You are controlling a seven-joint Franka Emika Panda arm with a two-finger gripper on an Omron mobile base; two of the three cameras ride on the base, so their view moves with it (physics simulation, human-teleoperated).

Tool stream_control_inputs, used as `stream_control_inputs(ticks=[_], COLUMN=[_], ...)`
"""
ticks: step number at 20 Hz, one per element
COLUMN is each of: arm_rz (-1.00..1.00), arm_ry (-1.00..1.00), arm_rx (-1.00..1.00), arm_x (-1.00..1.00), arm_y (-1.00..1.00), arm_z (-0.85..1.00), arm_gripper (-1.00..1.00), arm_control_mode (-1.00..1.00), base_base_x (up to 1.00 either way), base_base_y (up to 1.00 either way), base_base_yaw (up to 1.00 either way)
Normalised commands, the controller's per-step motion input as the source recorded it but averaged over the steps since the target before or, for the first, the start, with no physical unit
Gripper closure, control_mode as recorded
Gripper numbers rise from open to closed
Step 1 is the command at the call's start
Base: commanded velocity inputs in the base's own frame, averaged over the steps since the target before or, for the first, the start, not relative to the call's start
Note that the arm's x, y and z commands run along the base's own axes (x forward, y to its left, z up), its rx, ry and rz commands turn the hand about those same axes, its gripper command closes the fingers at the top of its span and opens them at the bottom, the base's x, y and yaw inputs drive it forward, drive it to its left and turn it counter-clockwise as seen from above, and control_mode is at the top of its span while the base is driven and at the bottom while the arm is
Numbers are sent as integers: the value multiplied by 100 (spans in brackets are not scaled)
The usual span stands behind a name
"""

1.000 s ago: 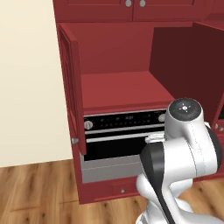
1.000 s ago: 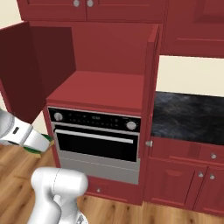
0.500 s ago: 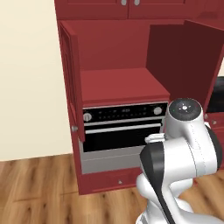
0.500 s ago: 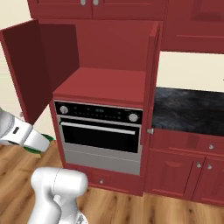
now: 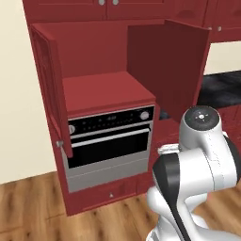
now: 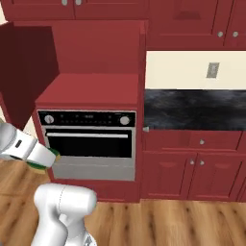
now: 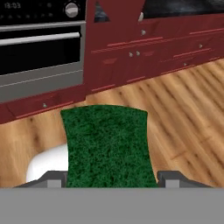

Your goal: Locate and retrieve the dish brush and sponge from the cabinet. Place them next to the sink.

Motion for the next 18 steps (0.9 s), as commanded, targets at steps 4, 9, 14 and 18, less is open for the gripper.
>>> stream_control_inputs(ticks=[4, 9, 14, 18], arm_rz=[0, 0, 0, 0], arm_ry=[0, 0, 0, 0], arm_rx=[0, 0, 0, 0], arm_x=[0, 0, 0, 0], arm_y=[0, 0, 0, 0], arm_z=[0, 0, 0, 0], arm_gripper=[100, 100, 100, 100], arm_control_mode=[100, 100, 100, 100], base_base_x=[-25, -21, -3, -4], base_base_y=[-1, -2, -5, -8], base_base_yaw=[-40, -39, -42, -41])
